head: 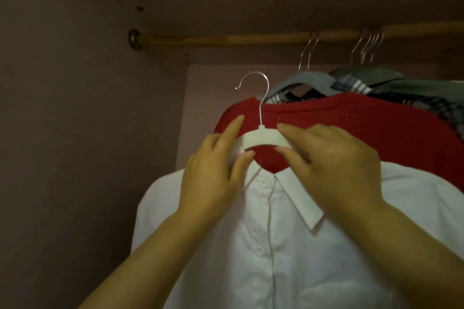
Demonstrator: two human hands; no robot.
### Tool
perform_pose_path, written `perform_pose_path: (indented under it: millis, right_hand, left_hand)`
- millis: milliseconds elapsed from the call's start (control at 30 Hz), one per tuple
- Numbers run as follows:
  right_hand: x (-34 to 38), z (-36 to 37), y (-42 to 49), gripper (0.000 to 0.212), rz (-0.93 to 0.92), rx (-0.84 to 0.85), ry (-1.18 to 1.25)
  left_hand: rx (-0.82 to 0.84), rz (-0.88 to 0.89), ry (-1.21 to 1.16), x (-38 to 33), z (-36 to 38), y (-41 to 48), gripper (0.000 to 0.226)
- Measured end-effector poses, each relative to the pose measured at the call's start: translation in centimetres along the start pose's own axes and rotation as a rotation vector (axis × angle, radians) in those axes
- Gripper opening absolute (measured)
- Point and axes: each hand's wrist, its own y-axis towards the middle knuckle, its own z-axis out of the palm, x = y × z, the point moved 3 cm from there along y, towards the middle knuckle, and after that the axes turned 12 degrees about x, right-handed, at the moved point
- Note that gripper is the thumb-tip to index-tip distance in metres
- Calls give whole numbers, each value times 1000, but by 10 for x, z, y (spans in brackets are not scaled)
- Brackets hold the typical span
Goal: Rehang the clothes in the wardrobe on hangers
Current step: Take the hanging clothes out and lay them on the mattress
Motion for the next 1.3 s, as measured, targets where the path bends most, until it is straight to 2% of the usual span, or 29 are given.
perform_pose_path:
  millis: [267,467,567,767,967,1033,1233,1300]
  right_hand:
    - [39,-2,-108,32,23,235,109]
    - [69,-50,-171,34,113,283,38]
    - [93,-84,-201,39,227,365,-11]
    - [159,-177,-255,35,387,407,-105]
    - [205,-294,-283,40,573,486,-274]
    - [220,-332,-289,42,616,492,-341]
    - [275,-448,-309,31,765,479,-556]
    - [299,-490,-316,31,807,479,-622]
  left_hand:
    - [213,-116,-74,-3,23,-118,46]
    - [272,-62,-129,-31,7,-176,41]
    - [310,-21,-173,-47,-6,-204,45]
    - [441,57,-350,-85,-42,-273,41]
    - [591,131,-534,-159,-77,-320,40]
    - [616,158,-605,-184,-90,-333,42]
    - [633,331,-764,-266,-144,-378,56]
    - [658,384,-829,-295,-166,-396,42]
